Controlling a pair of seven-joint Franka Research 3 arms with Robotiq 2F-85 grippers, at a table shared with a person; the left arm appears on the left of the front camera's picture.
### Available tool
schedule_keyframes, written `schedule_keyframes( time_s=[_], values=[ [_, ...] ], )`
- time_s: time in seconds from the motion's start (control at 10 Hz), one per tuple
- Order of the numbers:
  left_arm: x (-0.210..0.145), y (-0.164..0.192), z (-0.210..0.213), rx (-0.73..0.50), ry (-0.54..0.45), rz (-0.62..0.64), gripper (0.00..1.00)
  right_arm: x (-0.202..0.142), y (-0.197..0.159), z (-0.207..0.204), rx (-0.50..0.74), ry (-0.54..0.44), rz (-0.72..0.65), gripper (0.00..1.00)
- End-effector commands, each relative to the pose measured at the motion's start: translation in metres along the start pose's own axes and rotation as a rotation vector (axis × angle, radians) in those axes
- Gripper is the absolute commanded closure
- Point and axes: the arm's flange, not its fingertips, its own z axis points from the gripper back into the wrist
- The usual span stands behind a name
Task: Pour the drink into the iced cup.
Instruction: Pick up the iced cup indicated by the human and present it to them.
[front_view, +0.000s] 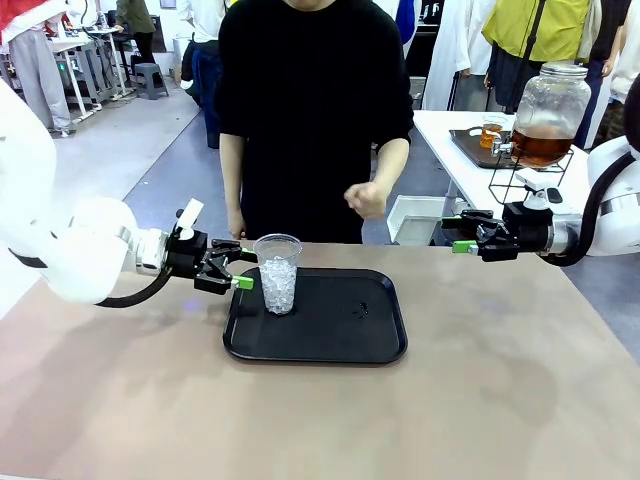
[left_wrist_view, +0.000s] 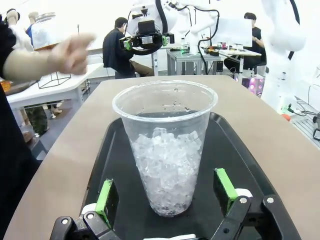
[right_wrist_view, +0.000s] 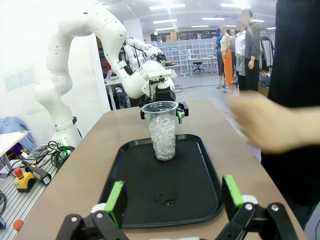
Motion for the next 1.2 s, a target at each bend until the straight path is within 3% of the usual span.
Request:
schedule_keyframes(
  time_s=[0.0, 1.1],
  values=[
    [0.001, -0.004, -0.006, -0.019, 0.005, 0.012, 0.0, 0.002, 0.002, -0.001, -0.003, -0.018, 0.0, 0.0],
    [-0.004, -0.002, -0.035, -0.008, -0.025, 0.018, 0.0, 0.002, 0.002, -0.001, -0.003, -0.018, 0.0, 0.0]
  ],
)
